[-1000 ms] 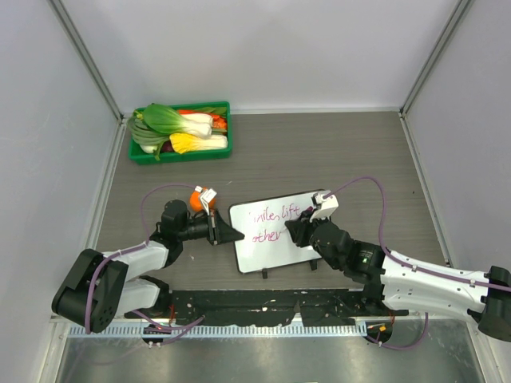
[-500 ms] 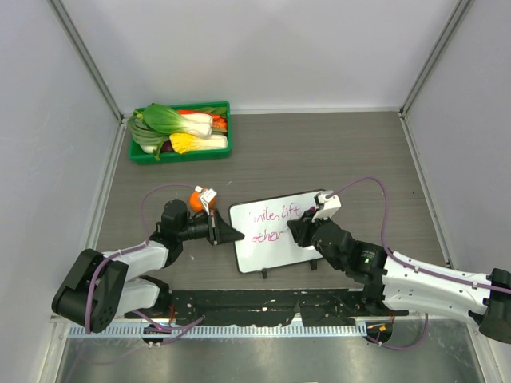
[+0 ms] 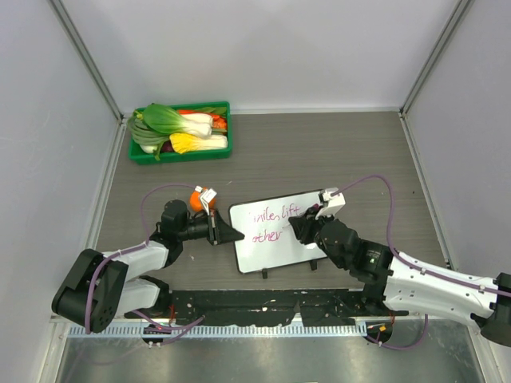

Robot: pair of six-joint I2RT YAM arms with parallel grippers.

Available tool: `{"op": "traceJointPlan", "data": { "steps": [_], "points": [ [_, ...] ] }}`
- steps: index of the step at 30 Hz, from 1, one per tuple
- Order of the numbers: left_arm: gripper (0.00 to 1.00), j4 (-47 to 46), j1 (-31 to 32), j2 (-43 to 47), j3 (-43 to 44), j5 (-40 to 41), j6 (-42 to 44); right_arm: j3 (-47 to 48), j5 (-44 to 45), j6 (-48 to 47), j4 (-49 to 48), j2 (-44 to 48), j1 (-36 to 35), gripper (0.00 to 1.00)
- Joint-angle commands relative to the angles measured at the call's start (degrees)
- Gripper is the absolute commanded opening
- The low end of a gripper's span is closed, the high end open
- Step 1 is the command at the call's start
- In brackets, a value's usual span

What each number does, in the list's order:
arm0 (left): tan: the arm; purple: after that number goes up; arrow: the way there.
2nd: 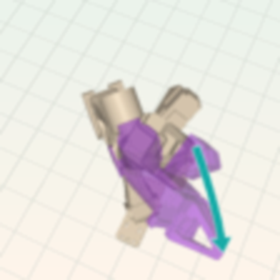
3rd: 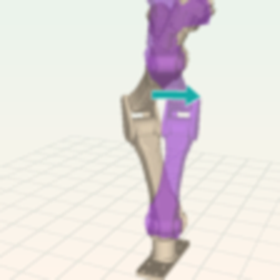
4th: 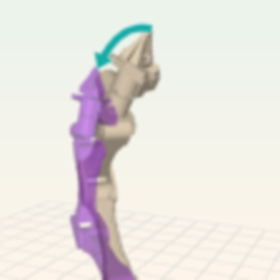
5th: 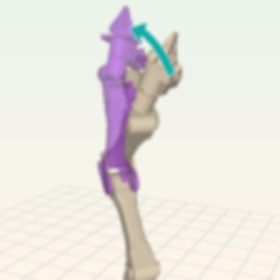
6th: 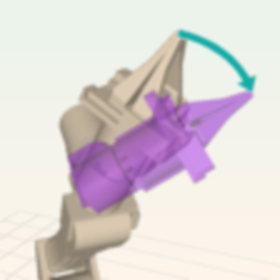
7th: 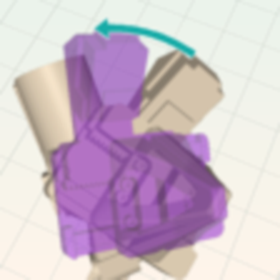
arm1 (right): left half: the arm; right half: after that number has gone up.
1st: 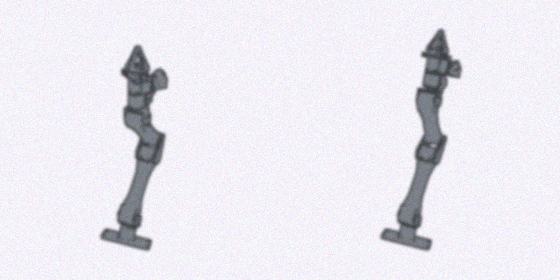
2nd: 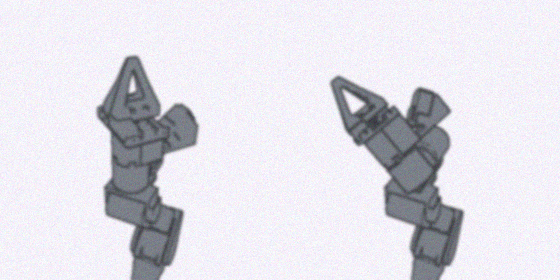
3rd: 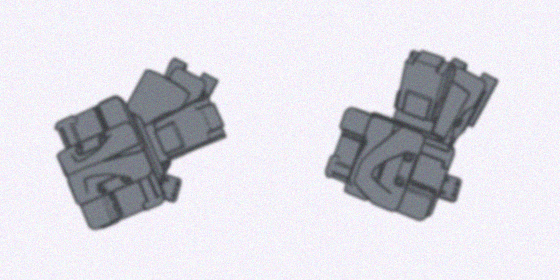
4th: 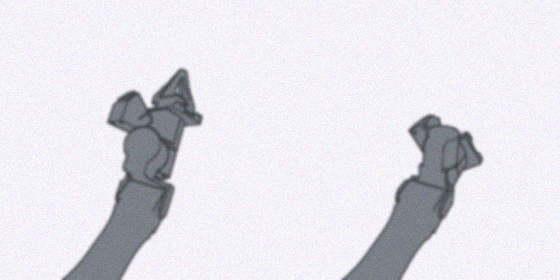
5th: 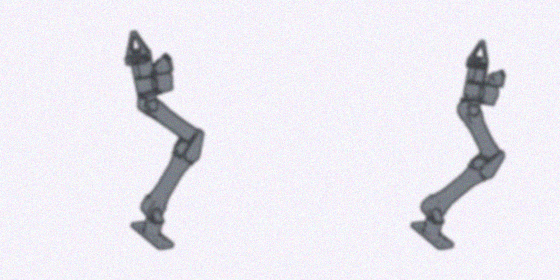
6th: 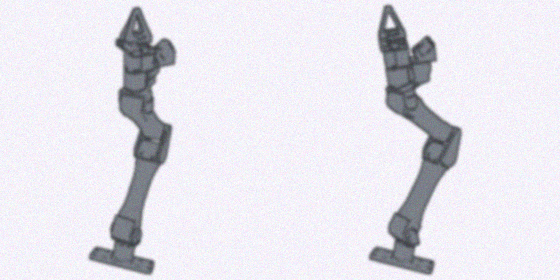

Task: Write a sentence on the whiteboard

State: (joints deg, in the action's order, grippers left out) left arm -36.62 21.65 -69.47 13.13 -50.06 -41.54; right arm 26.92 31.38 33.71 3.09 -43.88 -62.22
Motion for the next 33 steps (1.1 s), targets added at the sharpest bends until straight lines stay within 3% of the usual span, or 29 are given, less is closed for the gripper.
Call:
{"op": "traceJointPlan", "data": {
  "steps": [1, 33],
  "points": [
    [0.0, 2.78, -0.29, -0.23, -0.47, 7.0, 4.71, 2.62, 1.58, -0.67, -0.81, 2.57, 0.25, 0.01],
    [0.0, 2.7, -0.29, -0.14, -0.56, 6.82, 4.54, -1.51, 1.93, 1.88, -1.24, 0.28, 0.52, 0.01]
  ]
}}
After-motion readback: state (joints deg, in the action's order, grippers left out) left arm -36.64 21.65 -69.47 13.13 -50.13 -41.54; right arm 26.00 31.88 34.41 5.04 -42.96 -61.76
